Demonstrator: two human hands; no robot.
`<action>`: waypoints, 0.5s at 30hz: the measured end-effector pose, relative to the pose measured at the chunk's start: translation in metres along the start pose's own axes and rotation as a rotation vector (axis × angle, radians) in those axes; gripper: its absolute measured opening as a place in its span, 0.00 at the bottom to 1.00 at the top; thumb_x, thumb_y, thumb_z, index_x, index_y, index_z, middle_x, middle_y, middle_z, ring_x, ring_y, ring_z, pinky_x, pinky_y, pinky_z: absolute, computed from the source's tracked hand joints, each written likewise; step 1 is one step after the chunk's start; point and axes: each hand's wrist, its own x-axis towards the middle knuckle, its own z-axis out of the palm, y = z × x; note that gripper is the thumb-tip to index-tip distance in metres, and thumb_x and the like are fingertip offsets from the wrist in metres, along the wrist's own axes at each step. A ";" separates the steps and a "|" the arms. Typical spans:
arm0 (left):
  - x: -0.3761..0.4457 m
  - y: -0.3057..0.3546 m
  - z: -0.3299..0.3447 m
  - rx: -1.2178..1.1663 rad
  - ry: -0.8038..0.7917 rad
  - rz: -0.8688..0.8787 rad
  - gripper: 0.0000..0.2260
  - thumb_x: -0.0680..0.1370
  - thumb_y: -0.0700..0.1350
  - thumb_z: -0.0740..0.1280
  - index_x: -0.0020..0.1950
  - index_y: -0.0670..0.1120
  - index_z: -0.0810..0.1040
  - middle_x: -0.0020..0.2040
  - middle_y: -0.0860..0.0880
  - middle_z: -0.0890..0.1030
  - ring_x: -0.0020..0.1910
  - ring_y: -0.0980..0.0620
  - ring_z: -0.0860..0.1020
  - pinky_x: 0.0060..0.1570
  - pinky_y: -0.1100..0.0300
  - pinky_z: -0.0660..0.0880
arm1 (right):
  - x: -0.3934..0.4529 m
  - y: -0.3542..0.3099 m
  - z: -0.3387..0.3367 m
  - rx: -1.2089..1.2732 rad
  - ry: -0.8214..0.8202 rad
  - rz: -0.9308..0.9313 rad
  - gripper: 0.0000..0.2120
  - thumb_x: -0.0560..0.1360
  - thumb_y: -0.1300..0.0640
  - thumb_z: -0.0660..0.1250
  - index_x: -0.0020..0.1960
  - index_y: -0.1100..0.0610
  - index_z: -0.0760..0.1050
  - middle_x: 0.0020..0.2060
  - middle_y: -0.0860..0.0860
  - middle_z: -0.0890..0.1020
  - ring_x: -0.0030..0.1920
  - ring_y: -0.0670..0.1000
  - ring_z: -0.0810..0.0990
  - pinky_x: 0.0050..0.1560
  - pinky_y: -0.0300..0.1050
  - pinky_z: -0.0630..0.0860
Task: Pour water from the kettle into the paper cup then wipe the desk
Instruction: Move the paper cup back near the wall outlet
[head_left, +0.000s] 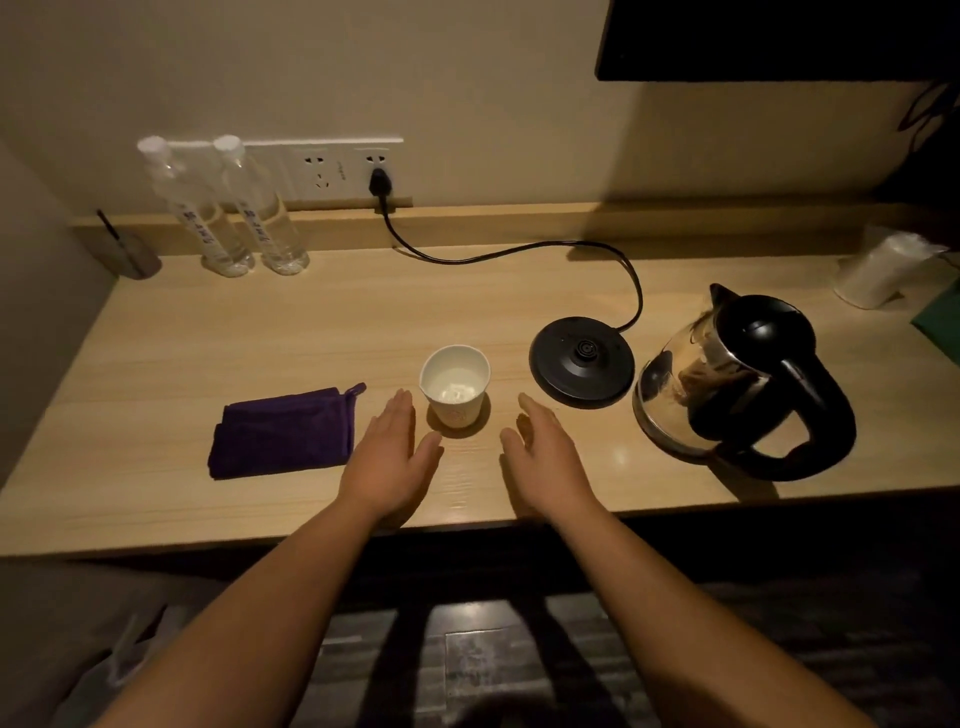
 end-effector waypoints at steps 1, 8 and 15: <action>0.000 0.004 -0.001 -0.047 0.004 -0.014 0.30 0.81 0.58 0.56 0.79 0.49 0.50 0.78 0.49 0.60 0.75 0.48 0.62 0.69 0.47 0.65 | 0.008 -0.002 0.008 0.044 -0.025 0.053 0.27 0.80 0.54 0.60 0.77 0.53 0.55 0.75 0.50 0.63 0.71 0.48 0.65 0.65 0.40 0.63; 0.004 0.029 -0.003 -0.339 0.094 0.030 0.22 0.82 0.47 0.57 0.76 0.55 0.57 0.64 0.51 0.77 0.60 0.51 0.76 0.51 0.61 0.69 | 0.036 -0.017 0.038 0.276 -0.069 0.056 0.24 0.76 0.55 0.62 0.69 0.39 0.65 0.61 0.42 0.78 0.61 0.45 0.76 0.60 0.51 0.75; 0.054 0.024 -0.013 -0.394 0.168 0.035 0.21 0.82 0.46 0.57 0.75 0.55 0.60 0.65 0.51 0.77 0.62 0.51 0.75 0.54 0.61 0.68 | 0.084 -0.039 0.043 0.243 -0.027 -0.013 0.26 0.77 0.60 0.62 0.73 0.48 0.63 0.62 0.47 0.76 0.60 0.47 0.74 0.50 0.33 0.69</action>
